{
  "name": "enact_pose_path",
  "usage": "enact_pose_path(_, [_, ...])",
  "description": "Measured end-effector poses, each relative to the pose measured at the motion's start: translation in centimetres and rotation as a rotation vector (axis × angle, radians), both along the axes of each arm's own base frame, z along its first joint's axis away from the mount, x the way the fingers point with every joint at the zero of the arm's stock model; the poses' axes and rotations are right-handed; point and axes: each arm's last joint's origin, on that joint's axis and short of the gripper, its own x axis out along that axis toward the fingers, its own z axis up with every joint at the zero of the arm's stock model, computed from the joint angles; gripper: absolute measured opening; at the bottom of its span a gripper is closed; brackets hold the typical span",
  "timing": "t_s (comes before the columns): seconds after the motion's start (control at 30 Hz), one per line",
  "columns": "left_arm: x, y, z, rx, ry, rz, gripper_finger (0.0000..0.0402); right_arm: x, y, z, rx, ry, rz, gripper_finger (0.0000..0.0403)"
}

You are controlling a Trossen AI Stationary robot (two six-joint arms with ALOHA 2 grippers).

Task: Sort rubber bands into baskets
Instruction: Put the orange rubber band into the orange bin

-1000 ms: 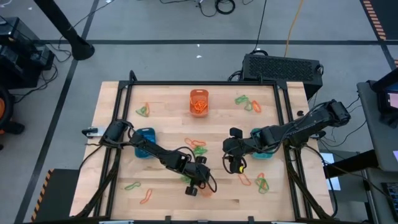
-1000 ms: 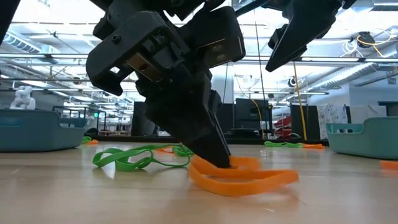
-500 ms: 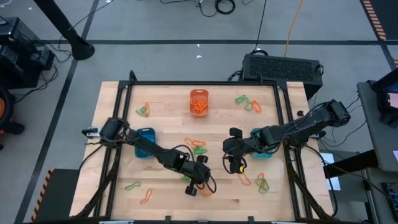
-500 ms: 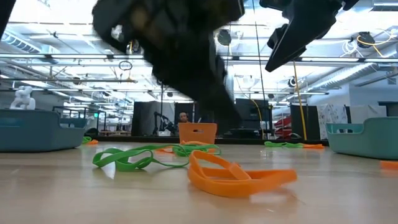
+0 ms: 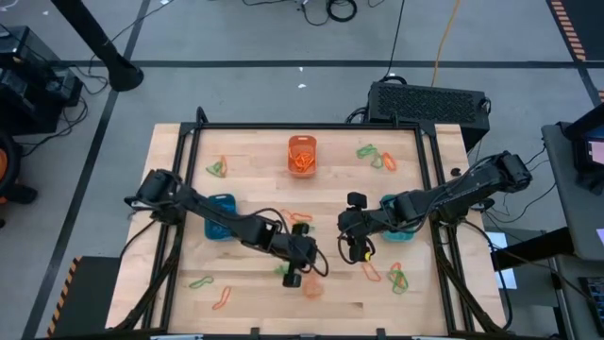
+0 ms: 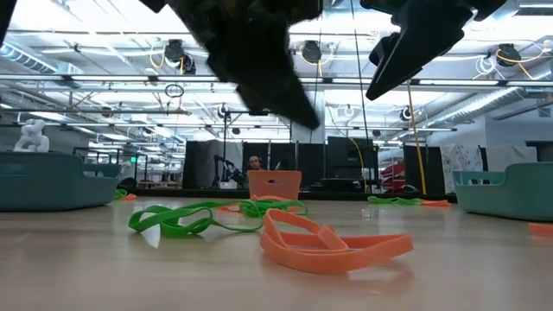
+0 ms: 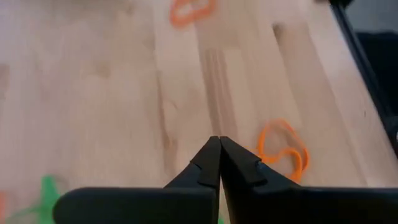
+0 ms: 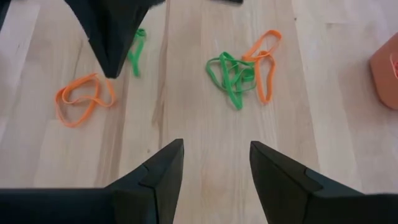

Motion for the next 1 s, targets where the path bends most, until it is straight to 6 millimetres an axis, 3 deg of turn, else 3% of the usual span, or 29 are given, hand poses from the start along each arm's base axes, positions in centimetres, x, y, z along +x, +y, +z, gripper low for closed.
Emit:
enact_pose_path(0.3, [0.6,-2.2,-3.1,-0.030,0.011,-0.040,0.0094,0.0,0.0,0.0,0.023,-0.001,-0.020,0.0176])
enact_pose_path(0.6, [0.5,-2.9,-3.2,-0.019,-0.016,0.075,0.0195,0.0,0.0,0.0,0.057,0.001,-0.055,0.0176])
enact_pose_path(0.8, [0.7,-3.1,-5.7,-0.085,0.066,0.150,0.0207,0.0,0.0,0.0,0.058,-0.001,-0.055,0.0176])
enact_pose_path(1.0, [0.8,-3.2,-6.5,-0.109,0.093,0.128,0.0208,0.0,0.1,0.0,0.058,-0.002,-0.055,0.0176])
